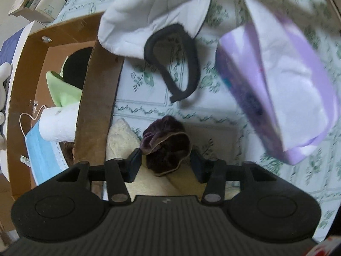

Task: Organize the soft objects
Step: 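Grasp the purple scrunchie with the left gripper while the right gripper lifts the white cloth, then carry the scrunchie and white strapped cloth with both grippers over the box, then open both grippers to drop the scrunchie and white cloth into the box, then move both grippers back toward the yellow towel beside the pink tumbler, then grasp the yellow towel with the right gripper while the left gripper grasps the white cloth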

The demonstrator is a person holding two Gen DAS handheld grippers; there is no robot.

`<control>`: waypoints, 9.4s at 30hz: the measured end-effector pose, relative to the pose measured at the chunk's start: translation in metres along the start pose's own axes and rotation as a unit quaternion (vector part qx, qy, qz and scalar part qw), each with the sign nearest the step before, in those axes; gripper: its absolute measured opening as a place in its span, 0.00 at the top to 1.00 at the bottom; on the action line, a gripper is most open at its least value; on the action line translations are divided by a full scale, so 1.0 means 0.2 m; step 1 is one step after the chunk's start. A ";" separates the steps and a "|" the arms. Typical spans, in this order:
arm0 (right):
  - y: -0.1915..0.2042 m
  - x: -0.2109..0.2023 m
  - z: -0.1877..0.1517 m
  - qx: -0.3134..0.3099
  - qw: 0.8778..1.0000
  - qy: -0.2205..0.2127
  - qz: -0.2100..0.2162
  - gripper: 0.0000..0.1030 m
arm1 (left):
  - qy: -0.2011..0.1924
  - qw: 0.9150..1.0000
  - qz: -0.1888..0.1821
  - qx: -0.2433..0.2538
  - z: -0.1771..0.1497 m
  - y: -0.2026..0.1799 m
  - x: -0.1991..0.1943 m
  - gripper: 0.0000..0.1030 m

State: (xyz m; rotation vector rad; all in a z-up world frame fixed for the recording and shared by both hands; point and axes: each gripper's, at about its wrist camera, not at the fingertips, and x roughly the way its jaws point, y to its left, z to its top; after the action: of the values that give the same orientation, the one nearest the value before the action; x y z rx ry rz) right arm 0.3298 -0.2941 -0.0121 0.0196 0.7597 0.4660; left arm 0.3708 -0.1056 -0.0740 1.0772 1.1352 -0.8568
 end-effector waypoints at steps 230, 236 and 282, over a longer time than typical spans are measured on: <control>1.02 -0.31 -0.49 -0.195 0.978 0.004 0.073 0.26 | -0.268 0.814 0.158 -0.491 -1.62 -0.60 -0.78 0.10; 1.07 -0.11 -0.41 -0.323 0.941 0.035 0.095 0.26 | -0.262 0.842 0.155 -0.446 -1.62 -0.39 -0.77 0.10; 0.93 0.45 -0.07 -0.420 0.892 0.100 0.134 0.83 | -0.238 0.921 0.032 -0.307 -1.34 0.20 -0.24 0.14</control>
State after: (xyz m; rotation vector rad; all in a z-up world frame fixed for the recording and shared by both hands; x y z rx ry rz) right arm 0.3029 -0.0907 -0.0479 -0.7545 0.7057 1.0461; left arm 0.3256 0.1637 -0.0372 0.3520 0.8560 -0.5979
